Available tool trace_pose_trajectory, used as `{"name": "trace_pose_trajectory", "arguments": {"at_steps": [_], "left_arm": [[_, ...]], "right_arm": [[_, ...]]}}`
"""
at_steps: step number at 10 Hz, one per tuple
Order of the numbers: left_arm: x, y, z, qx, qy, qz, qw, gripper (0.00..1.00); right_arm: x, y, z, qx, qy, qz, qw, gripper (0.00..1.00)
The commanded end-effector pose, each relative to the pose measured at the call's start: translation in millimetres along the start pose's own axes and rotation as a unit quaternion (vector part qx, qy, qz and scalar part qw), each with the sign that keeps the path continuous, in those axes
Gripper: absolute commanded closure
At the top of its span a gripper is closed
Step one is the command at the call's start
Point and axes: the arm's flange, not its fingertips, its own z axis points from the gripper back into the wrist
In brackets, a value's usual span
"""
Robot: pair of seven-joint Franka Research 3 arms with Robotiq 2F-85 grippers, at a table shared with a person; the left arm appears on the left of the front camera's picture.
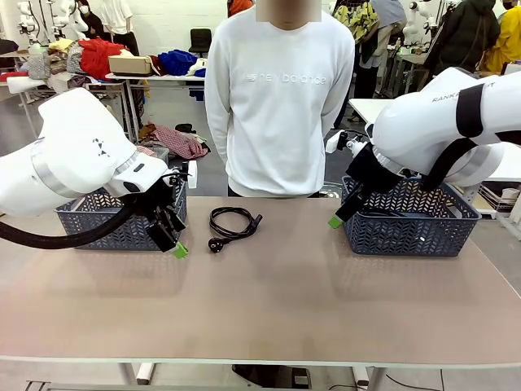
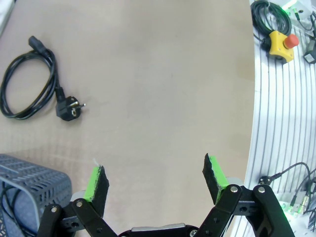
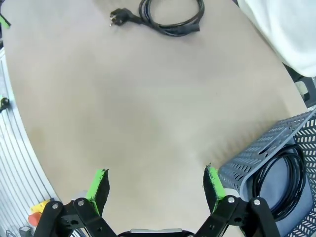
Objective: Organize the cables according to human instructions.
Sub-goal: Pick up a bundle of cables and place it in the basket indicated by the human.
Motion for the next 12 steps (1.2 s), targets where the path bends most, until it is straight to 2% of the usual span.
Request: {"name": "trace_pose_trajectory", "arguments": {"at_steps": [1,12], "left_arm": [[-1.7,-0.2,1.7,-0.003,0.0,0.003,1.0,0.0],[-1.7,-0.2,1.7,-0.003,0.0,0.003,1.0,0.0]], "right_arm": [[-2.0,-3.7,1.5,-0.003,-0.001,-0.007,1.0,0.0],[-2.0,-3.7,1.5,-0.003,-0.001,-0.007,1.0,0.0]]}}
